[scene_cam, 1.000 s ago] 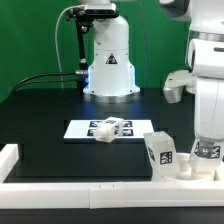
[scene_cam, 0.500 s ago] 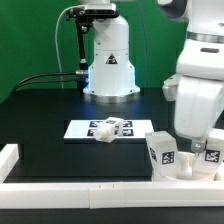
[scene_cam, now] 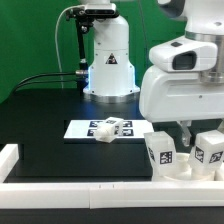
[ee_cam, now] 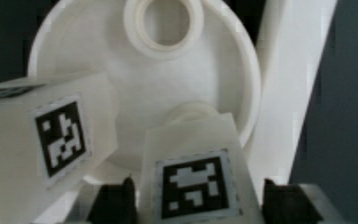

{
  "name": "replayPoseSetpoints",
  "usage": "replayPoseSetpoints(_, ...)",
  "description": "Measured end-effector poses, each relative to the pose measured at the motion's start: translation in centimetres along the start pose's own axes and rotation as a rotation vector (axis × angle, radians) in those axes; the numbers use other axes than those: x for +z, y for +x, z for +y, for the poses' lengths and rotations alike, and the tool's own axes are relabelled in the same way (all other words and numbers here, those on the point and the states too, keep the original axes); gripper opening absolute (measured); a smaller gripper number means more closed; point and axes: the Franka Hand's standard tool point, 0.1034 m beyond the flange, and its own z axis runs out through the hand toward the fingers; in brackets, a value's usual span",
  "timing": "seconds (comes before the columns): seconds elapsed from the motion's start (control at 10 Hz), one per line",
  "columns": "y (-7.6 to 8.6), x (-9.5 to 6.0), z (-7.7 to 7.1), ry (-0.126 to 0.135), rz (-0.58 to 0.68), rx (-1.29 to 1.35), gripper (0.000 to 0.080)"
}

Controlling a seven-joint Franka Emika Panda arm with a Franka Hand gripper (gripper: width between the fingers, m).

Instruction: Assemble stool

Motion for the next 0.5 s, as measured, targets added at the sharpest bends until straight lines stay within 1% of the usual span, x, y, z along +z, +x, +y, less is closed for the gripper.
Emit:
replayPoseSetpoints(0.1, 0.06, 0.02, -0.09, -0.017, 0.019, -0.028, 0.0340)
replayPoseSetpoints(0.3, -0.10, 0.14, -0.25, -0.008, 0.014, 0.128, 0.0340)
replayPoseSetpoints(0.4, -0.11, 0.14, -0.31, -0.006, 0.015, 0.259, 0.0340)
replayPoseSetpoints(0.5, -0.10, 0.23, -0.48, 0.011, 0.020, 0.480, 0.0340)
